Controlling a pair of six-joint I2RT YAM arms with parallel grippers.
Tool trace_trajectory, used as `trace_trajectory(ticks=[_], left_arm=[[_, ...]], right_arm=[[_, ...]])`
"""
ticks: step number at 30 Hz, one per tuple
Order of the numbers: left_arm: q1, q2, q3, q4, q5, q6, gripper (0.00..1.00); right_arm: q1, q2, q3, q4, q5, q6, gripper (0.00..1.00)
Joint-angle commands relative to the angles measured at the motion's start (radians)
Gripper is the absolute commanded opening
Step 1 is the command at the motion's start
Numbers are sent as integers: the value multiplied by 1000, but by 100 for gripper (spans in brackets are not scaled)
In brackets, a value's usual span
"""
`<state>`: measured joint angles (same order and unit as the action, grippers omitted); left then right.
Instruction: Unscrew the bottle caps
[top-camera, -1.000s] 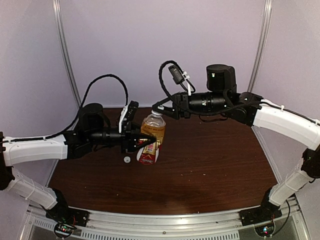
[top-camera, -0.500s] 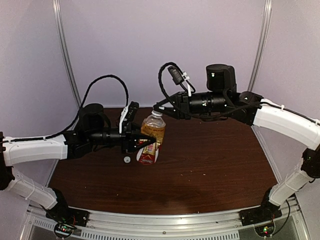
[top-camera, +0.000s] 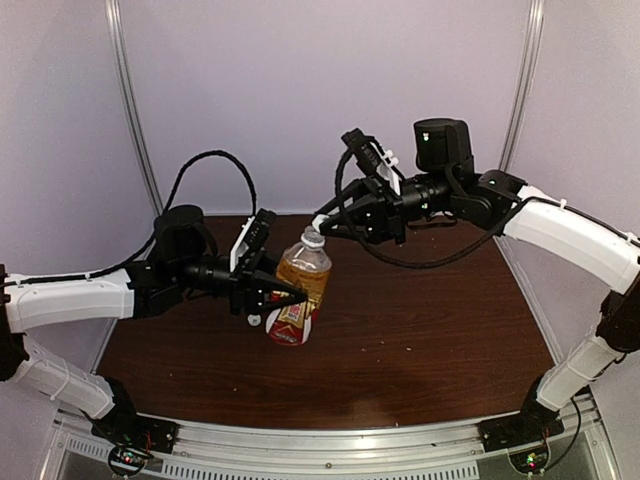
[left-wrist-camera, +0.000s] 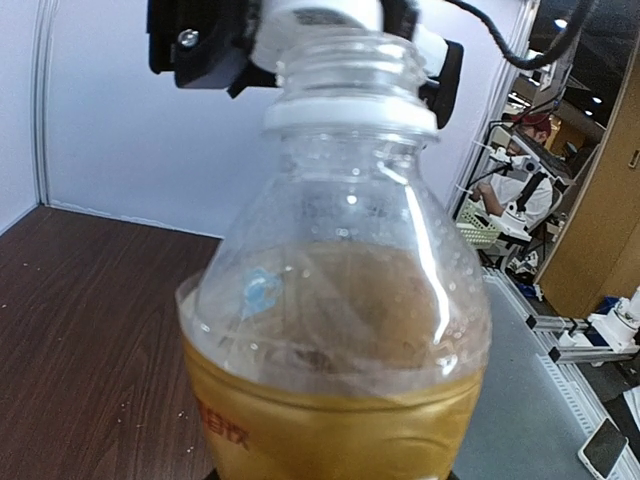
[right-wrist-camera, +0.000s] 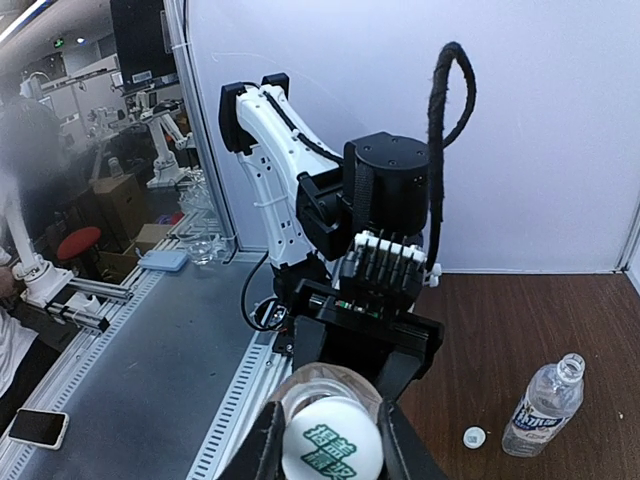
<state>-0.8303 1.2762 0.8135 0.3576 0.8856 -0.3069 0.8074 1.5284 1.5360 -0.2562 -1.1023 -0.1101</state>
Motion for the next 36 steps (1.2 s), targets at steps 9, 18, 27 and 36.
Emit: trace_trajectory(ticks=[9,18,27,36], left_arm=[[4,-152,1,-93,-231,99,36],[2,-343,-1,-259,-809,95,37],[3,-392,3,-312,-979,86,38],[4,-411,2,-330,-1017,95,39]], right_arm=[[-80,-40,-98,95,250,109,26],[-67,-27,-343,226,651,272,26],[-15,247,-387,405,669,247,27],[34,522,-265,413,695,185,30]])
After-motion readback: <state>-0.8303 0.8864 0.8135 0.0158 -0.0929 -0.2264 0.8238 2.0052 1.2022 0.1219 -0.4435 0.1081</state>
